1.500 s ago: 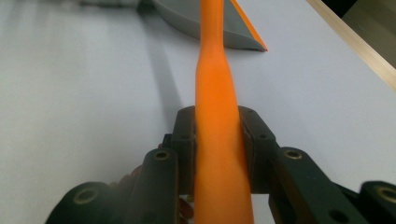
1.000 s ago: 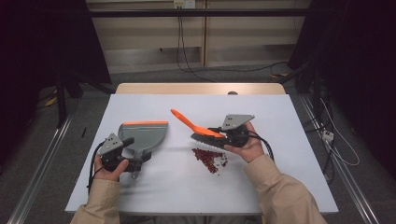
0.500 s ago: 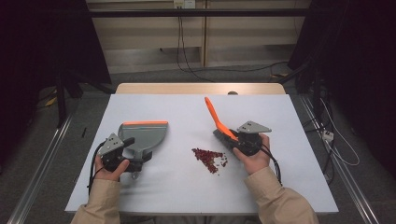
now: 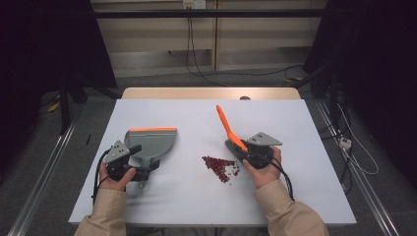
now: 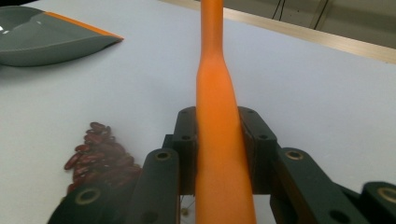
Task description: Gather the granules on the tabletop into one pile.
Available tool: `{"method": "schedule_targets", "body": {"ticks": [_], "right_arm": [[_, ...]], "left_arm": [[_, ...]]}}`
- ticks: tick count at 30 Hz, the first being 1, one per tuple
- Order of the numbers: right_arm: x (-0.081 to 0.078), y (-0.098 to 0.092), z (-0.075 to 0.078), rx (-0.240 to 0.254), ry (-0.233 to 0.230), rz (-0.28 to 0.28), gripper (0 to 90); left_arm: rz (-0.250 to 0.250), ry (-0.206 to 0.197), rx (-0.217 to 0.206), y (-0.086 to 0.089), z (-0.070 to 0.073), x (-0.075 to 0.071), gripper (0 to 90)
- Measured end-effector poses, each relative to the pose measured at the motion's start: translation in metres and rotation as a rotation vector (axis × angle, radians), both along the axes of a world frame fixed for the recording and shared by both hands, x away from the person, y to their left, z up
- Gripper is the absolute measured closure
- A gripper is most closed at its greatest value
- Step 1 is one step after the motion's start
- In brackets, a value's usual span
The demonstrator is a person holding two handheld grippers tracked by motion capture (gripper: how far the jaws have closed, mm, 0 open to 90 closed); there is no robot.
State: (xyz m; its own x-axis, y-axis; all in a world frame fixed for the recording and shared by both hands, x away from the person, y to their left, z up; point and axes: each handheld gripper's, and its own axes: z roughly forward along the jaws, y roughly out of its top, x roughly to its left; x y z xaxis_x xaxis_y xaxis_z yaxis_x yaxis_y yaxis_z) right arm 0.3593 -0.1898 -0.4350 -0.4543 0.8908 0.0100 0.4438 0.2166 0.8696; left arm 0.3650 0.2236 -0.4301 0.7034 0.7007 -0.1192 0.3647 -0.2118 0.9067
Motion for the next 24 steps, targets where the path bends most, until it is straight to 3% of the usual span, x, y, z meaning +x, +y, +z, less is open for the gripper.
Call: {"method": "schedule_targets", "body": {"ticks": [8,13,24], "right_arm": [[-0.006,0.016,-0.002,-0.012,-0.014,-0.013,71.3],[-0.006,0.023,-0.002,0.027,-0.009,-0.004,71.3],[-0.006,0.040,-0.003,0.031,-0.024,0.012,71.3]], "left_arm": [[0.005,0.000,-0.005,0.000,0.000,0.000,5.2],[-0.001,0.002,0.002,-0.001,-0.001,0.000,5.2],[-0.001,0.003,0.000,-0.001,-0.001,0.001,5.2]]}}
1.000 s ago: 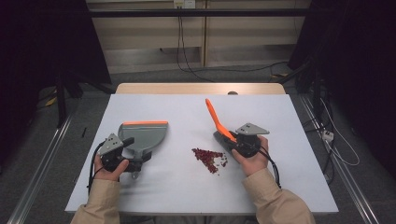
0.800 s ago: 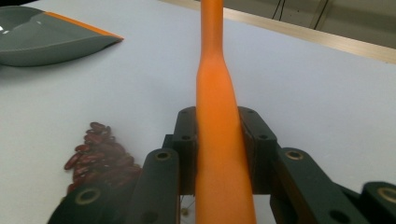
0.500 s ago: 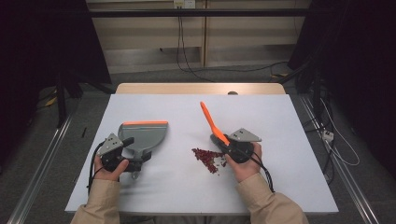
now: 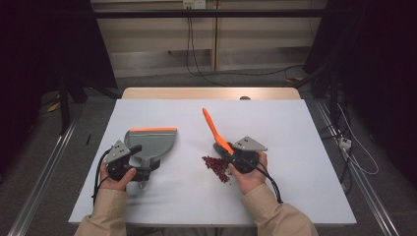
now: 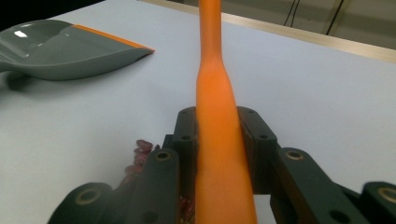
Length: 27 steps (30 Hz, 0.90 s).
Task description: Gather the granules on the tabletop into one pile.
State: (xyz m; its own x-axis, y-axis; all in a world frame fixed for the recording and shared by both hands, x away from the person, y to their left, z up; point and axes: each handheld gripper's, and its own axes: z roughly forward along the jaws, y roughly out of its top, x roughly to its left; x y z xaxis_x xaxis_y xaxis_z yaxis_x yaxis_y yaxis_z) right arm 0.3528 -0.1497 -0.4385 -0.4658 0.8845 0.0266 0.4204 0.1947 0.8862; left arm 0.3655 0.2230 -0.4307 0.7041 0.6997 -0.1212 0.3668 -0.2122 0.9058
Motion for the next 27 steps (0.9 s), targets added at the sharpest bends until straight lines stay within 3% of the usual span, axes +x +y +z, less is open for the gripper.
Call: {"method": "schedule_targets", "body": {"ticks": [13,20,27], "right_arm": [[0.003,0.011,0.001,0.028,-0.011,0.037,71.3],[0.006,-0.003,0.009,0.020,-0.030,0.029,71.3],[0.004,-0.010,-0.001,-0.004,-0.022,0.013,71.3]], "left_arm": [[-0.004,-0.001,0.004,0.000,0.000,0.000,5.2],[-0.004,0.001,0.000,-0.001,0.000,0.000,5.2],[-0.006,0.002,0.001,-0.001,-0.001,0.000,5.2]]}}
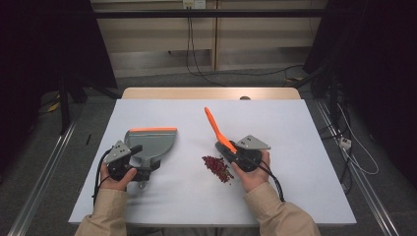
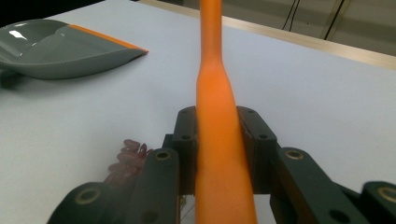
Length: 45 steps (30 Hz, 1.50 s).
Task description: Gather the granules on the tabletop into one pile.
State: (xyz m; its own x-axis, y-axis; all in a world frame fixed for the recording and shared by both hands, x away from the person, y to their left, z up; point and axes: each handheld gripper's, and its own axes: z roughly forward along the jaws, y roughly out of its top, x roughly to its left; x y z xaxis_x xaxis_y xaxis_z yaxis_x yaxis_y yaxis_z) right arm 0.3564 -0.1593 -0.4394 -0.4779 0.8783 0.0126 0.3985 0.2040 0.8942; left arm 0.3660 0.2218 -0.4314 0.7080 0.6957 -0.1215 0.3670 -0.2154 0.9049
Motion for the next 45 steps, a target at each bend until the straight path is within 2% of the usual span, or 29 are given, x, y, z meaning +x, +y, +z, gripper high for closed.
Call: {"method": "schedule_targets", "body": {"ticks": [2,4,8,10,12,16,22,27,37,39,42,45], "right_arm": [[-0.001,0.004,0.000,-0.001,0.002,0.020,71.3],[-0.003,0.009,0.000,-0.029,-0.011,0.046,71.3],[-0.005,0.014,0.000,-0.054,-0.028,0.072,71.3],[-0.004,0.013,0.000,-0.031,-0.024,0.081,71.3],[-0.004,0.012,0.001,-0.039,-0.026,0.085,71.3],[-0.002,0.008,0.005,-0.022,-0.039,0.097,71.3],[0.003,-0.003,0.018,0.047,-0.072,0.157,71.3],[0.006,-0.008,0.021,0.187,-0.029,0.266,71.3],[-0.007,0.000,0.006,0.355,0.113,0.497,71.3],[-0.008,-0.001,0.003,0.356,0.139,0.535,71.3],[-0.006,-0.006,-0.002,0.323,0.162,0.599,71.3],[-0.003,-0.008,-0.008,0.264,0.175,0.642,71.3]], "left_arm": [[-0.002,0.000,0.004,0.000,0.000,0.000,5.2],[-0.002,0.000,0.004,0.000,0.000,0.000,5.2],[-0.002,0.001,0.004,0.000,0.000,0.000,5.2],[-0.002,0.002,0.004,0.000,0.000,0.000,5.2],[-0.002,0.002,0.004,0.000,0.000,0.000,5.2],[-0.001,0.001,0.004,0.000,0.000,0.000,5.2],[0.000,0.004,0.005,0.000,-0.001,0.001,5.2],[0.001,0.004,0.004,0.000,-0.001,0.001,5.2],[0.011,0.004,-0.004,0.004,0.001,0.000,5.2],[0.011,0.005,-0.003,0.004,0.001,0.000,5.2],[0.011,0.007,-0.004,0.004,0.000,0.000,5.2],[0.012,0.010,-0.002,0.004,0.000,0.001,5.2]]}}
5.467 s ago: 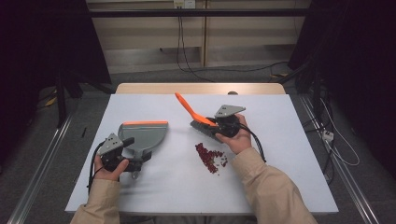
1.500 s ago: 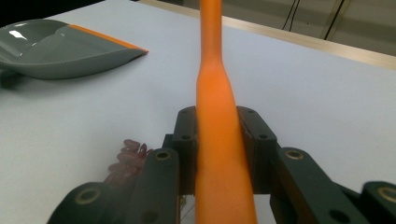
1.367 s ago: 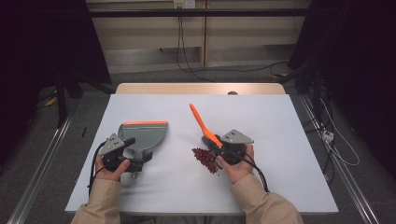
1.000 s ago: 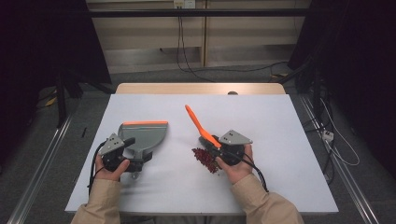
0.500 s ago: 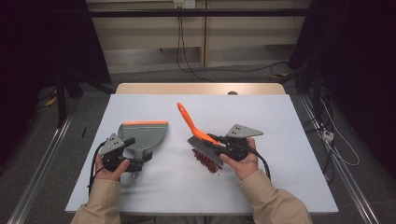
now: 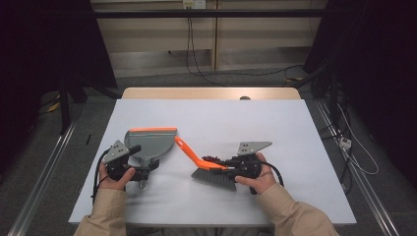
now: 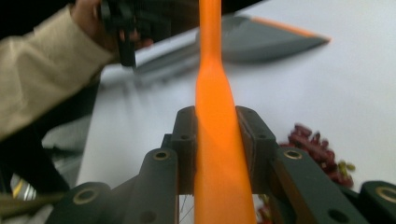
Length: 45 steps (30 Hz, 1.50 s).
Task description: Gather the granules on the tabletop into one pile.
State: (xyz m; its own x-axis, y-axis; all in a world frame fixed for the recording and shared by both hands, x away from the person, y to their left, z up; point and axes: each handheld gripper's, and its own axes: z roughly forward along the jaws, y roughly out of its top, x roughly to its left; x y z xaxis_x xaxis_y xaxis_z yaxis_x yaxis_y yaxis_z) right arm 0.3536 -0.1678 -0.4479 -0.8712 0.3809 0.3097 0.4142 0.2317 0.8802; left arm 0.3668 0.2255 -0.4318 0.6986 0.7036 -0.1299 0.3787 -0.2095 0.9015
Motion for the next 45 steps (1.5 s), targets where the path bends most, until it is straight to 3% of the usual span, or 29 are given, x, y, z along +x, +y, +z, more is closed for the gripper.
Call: {"method": "schedule_targets", "body": {"ticks": [10,24,31,39,42,45], "right_arm": [[0.024,-0.004,-0.001,-0.045,-0.059,0.078,71.1],[0.047,0.001,0.000,-0.066,-0.095,0.099,70.8],[0.050,0.002,0.000,-0.042,-0.084,0.099,71.2],[0.049,0.000,0.009,0.033,-0.079,0.048,71.3],[0.048,-0.004,0.014,0.040,-0.092,0.020,71.3],[0.046,-0.010,0.021,0.039,-0.108,-0.047,71.3]], "left_arm": [[0.005,0.004,0.004,0.000,-0.001,0.000,5.2],[0.006,0.007,0.013,0.000,-0.002,0.002,5.2],[0.006,0.009,0.013,0.000,-0.002,0.001,5.2],[0.006,0.012,0.011,-0.001,-0.002,0.001,5.2],[0.003,0.009,0.013,-0.001,-0.002,0.001,5.2],[-0.001,0.009,0.015,-0.001,-0.002,0.001,5.2]]}}
